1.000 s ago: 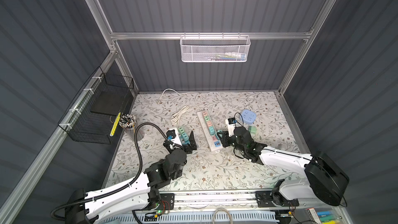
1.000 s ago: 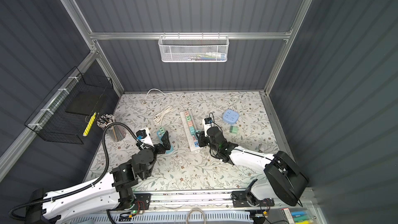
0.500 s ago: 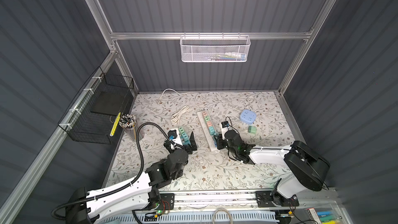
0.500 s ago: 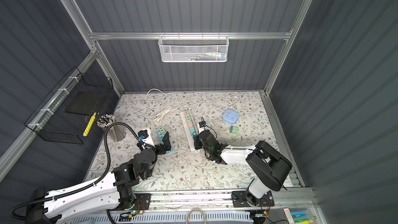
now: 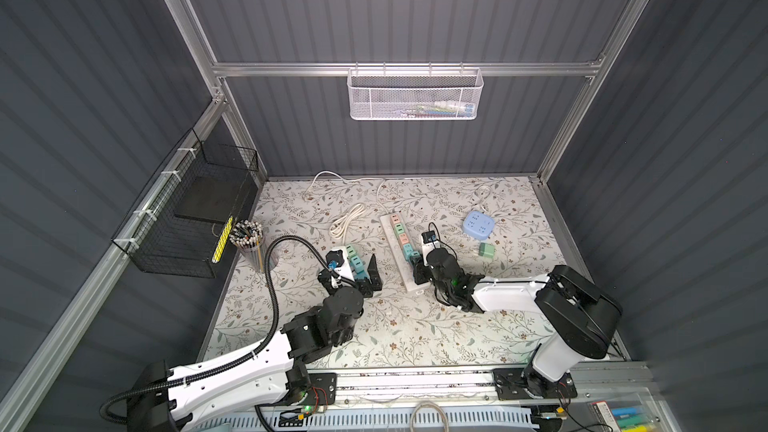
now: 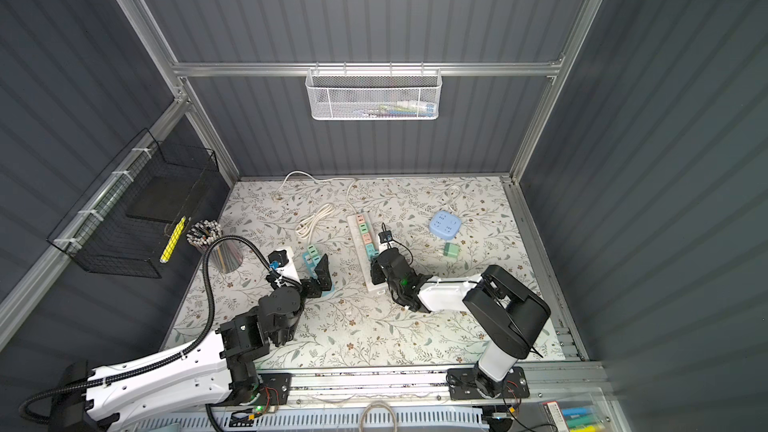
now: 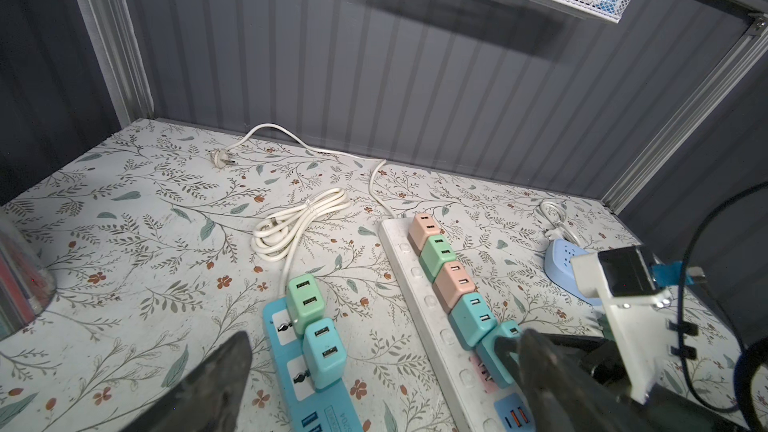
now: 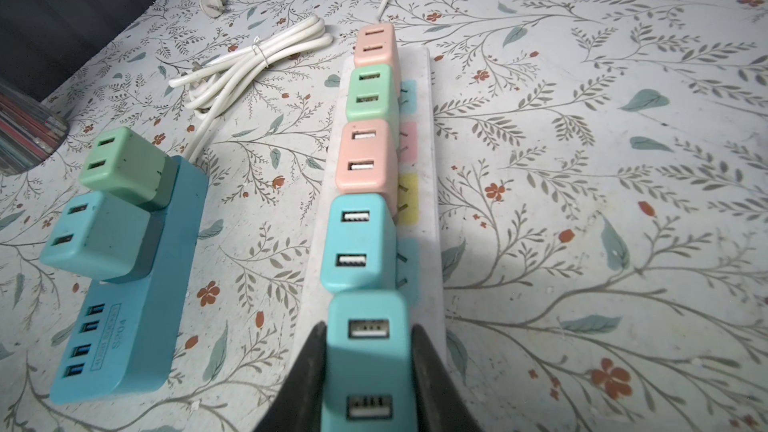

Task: Insert the plug
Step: 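Press the teal charger into the socket beside the other teal charger with the right gripper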

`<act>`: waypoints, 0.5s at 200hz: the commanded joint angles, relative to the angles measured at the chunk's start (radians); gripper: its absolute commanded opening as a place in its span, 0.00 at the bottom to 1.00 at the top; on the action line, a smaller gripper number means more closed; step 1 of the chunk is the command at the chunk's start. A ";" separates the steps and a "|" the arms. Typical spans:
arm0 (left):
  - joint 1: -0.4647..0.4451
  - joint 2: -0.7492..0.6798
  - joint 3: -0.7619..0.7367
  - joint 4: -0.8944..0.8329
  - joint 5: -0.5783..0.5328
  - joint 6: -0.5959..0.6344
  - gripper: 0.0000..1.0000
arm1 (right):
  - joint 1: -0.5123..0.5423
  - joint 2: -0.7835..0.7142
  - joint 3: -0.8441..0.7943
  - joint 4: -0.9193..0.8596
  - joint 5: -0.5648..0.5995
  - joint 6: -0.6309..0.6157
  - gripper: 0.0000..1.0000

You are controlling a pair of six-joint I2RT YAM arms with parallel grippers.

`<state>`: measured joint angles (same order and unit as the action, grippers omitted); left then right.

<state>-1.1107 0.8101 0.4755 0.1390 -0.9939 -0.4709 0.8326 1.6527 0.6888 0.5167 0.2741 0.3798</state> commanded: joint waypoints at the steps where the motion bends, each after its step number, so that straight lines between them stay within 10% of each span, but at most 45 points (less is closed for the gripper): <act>1: 0.006 -0.010 -0.003 0.006 -0.001 0.026 1.00 | 0.005 0.014 0.008 -0.009 0.018 -0.010 0.23; 100: 0.008 -0.019 0.006 -0.017 -0.008 0.024 1.00 | 0.099 0.087 0.041 -0.100 0.226 -0.076 0.23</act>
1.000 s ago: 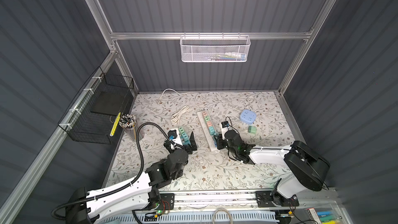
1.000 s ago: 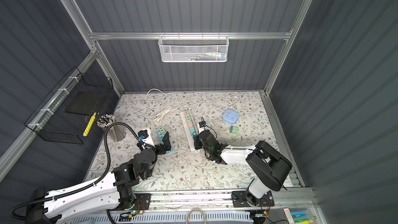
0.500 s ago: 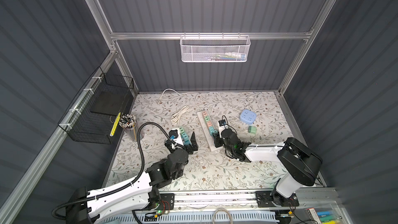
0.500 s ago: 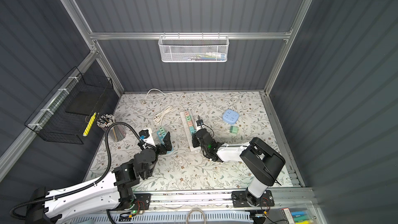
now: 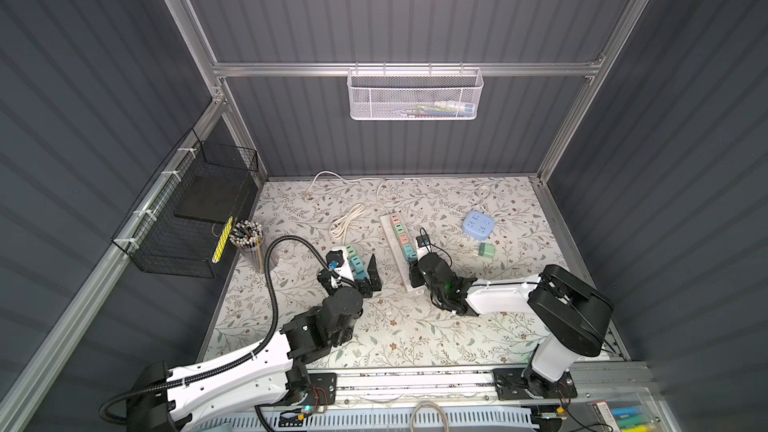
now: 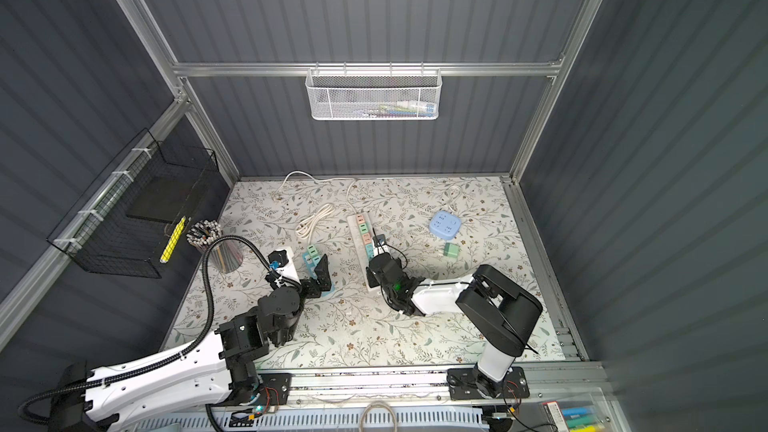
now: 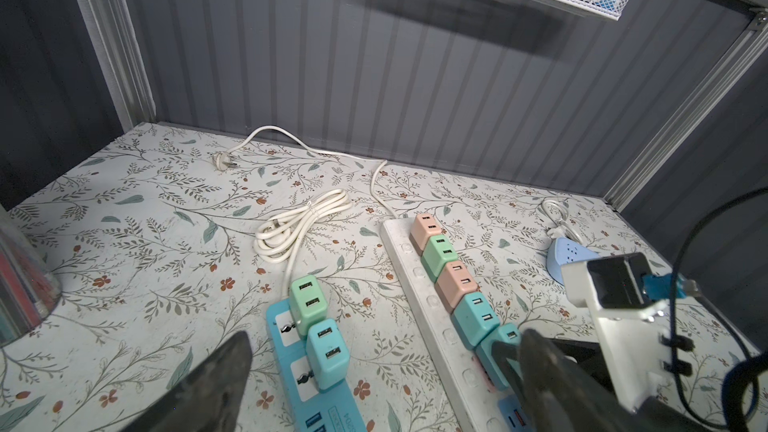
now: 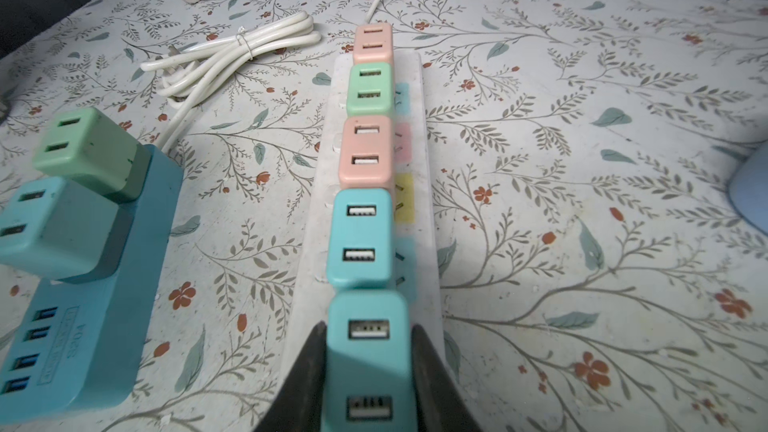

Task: Insert the plug
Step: 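Press the teal charger into the socket beside the other teal charger with the right gripper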

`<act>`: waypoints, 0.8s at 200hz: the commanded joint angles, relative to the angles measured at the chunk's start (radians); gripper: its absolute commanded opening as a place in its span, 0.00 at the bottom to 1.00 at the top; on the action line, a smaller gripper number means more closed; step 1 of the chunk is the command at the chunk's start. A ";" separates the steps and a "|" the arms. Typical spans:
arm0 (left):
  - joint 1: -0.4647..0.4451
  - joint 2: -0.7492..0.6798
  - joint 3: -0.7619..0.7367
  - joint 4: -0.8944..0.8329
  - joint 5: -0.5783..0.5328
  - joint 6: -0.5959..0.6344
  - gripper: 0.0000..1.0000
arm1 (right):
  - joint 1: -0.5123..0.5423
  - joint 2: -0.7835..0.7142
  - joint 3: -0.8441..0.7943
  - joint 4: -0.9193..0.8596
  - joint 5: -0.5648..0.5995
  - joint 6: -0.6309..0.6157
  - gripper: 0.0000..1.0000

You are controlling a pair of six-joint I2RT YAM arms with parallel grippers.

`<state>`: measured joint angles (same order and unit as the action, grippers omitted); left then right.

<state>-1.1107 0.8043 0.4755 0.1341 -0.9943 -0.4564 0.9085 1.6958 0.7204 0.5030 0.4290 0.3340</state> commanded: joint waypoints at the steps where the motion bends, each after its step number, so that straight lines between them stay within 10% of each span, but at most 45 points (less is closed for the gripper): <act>1: 0.008 -0.013 0.006 -0.013 -0.007 0.009 1.00 | 0.024 0.045 0.010 -0.087 0.073 -0.030 0.23; 160: 0.008 -0.004 0.029 -0.080 -0.032 -0.061 1.00 | 0.004 0.173 0.047 -0.031 -0.040 -0.121 0.26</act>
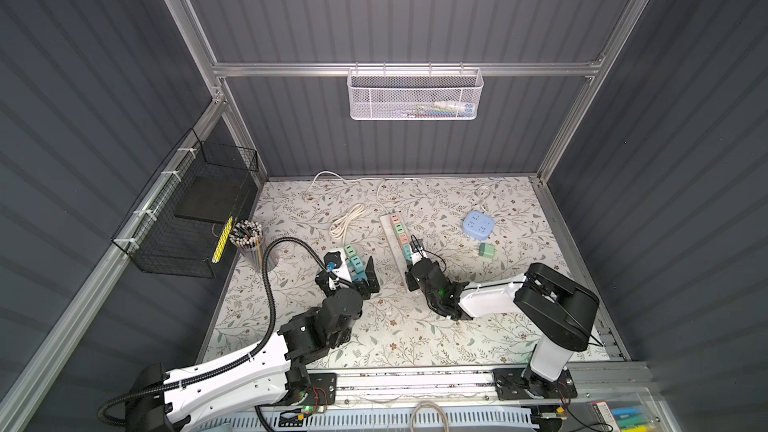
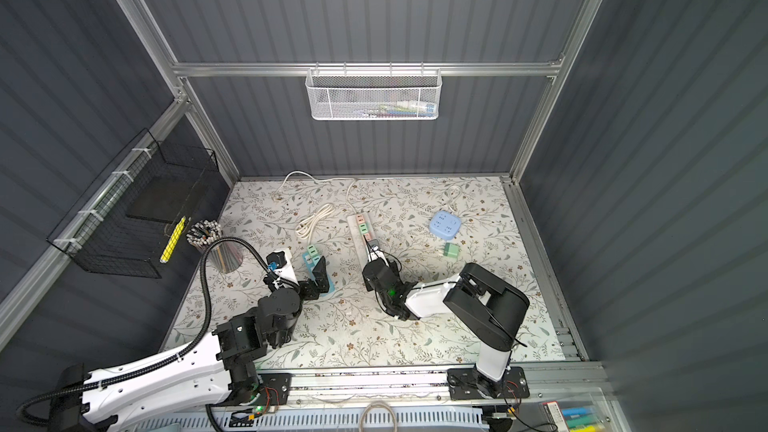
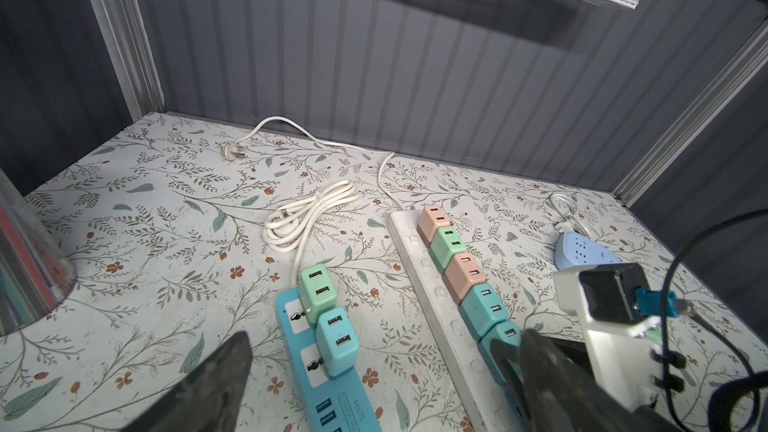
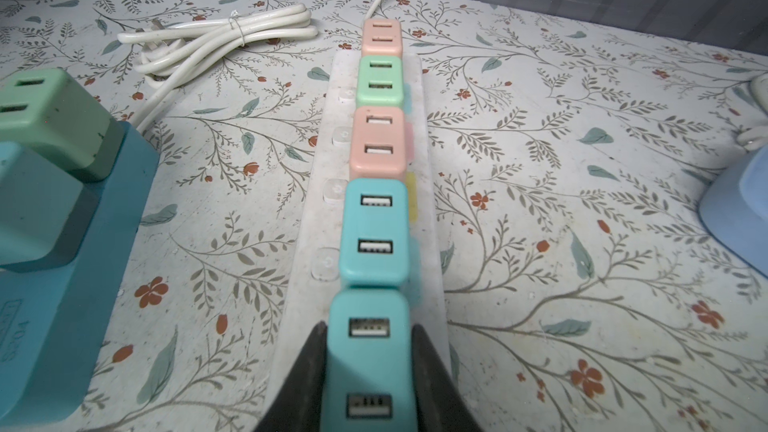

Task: Insert the plug
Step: 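Press the teal charger into the socket beside the other teal charger with the right gripper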

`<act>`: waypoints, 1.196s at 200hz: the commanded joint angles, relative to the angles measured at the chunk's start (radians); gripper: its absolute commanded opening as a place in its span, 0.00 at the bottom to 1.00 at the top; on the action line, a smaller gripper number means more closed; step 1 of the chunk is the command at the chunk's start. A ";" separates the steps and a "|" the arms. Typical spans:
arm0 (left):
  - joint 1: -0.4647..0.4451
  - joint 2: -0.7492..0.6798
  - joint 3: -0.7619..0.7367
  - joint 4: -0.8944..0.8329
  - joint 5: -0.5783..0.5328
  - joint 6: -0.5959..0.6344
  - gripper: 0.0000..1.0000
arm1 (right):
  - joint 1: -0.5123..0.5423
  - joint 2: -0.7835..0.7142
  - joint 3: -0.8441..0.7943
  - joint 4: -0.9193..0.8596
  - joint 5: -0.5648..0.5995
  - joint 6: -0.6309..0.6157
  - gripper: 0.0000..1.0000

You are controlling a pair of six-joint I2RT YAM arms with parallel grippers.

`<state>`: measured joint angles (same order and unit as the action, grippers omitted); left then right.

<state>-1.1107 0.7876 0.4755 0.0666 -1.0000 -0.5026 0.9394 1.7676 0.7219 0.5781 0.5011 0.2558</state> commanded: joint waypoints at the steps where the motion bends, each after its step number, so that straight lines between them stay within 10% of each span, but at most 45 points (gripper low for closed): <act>1: 0.008 0.014 0.029 -0.014 -0.026 -0.015 1.00 | -0.027 0.103 0.050 -0.106 -0.113 -0.045 0.26; 72: 0.008 -0.033 0.066 -0.079 -0.041 -0.003 1.00 | -0.033 0.228 0.313 -0.229 -0.150 -0.066 0.33; 146: 0.008 -0.050 0.095 -0.095 -0.019 0.004 1.00 | -0.056 -0.035 0.315 -0.372 -0.205 -0.011 0.61; 239: 0.008 -0.053 0.124 -0.155 -0.009 0.003 1.00 | -0.166 0.070 0.406 -0.493 -0.296 0.024 0.60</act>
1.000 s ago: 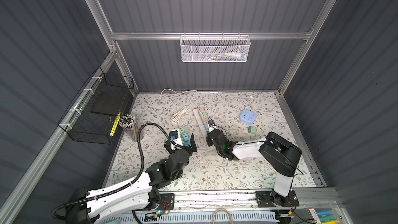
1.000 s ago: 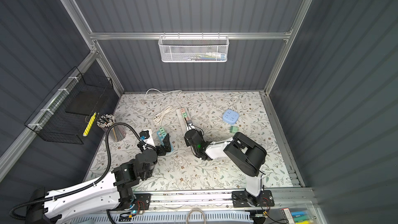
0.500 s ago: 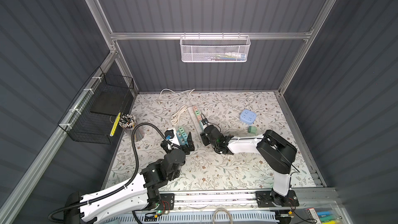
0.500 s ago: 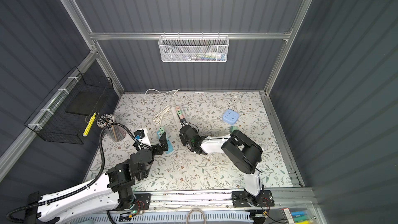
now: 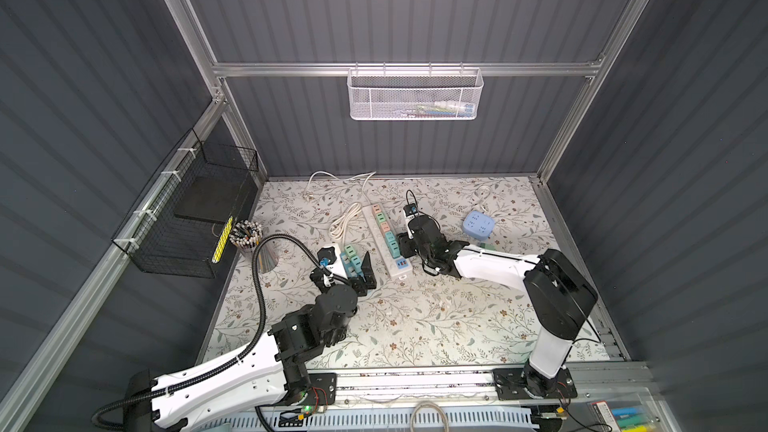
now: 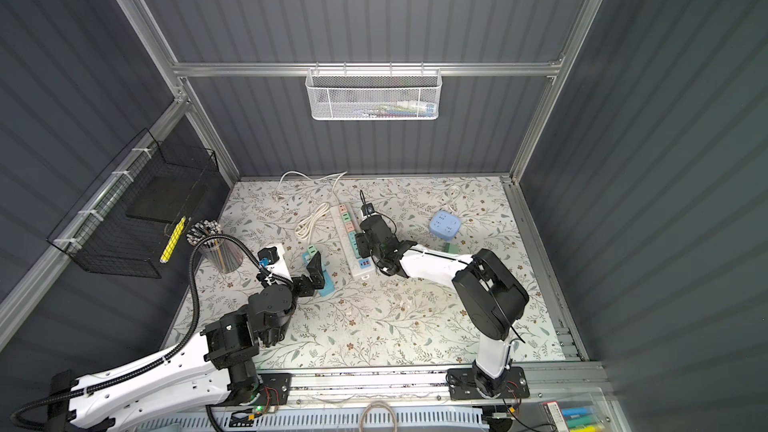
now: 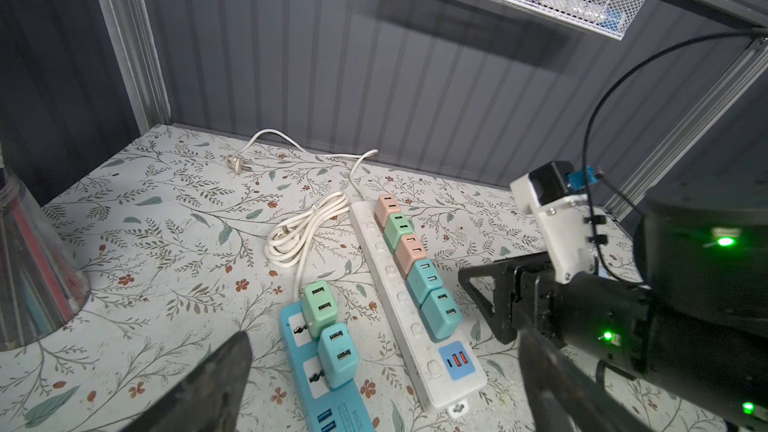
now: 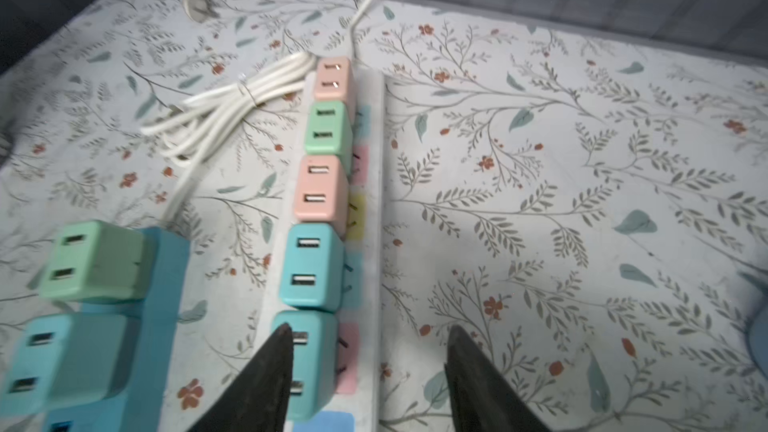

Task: Insert the plug
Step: 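Press the teal charger into the socket beside the other teal charger with the right gripper, then open the right gripper and move it toward the light-blue round socket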

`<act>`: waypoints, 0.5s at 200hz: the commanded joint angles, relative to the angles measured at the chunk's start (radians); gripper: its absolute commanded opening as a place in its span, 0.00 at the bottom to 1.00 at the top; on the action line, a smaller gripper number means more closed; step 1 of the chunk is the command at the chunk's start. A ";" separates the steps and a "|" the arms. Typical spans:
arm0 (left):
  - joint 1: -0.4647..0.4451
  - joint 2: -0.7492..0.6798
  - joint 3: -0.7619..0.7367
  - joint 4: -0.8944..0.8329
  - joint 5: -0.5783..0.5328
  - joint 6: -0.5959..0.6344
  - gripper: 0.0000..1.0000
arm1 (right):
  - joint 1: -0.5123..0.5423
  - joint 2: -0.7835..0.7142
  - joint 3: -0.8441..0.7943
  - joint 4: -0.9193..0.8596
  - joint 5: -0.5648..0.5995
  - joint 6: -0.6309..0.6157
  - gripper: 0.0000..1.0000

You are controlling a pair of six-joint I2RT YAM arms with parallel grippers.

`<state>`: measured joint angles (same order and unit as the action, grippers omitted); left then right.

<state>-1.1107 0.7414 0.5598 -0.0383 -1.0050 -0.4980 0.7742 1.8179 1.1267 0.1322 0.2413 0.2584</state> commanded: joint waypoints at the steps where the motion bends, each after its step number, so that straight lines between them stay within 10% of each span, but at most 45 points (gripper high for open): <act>1: 0.008 -0.008 0.041 -0.052 -0.003 -0.004 1.00 | -0.001 0.019 0.001 -0.047 -0.036 0.022 0.60; 100: 0.008 0.007 0.041 -0.063 0.024 -0.025 1.00 | -0.194 -0.131 0.051 -0.260 0.135 -0.011 0.77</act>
<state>-1.1107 0.7418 0.5697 -0.0929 -0.9962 -0.5098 0.6865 1.7023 1.1259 0.0139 0.2497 0.2317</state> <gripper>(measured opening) 0.997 0.728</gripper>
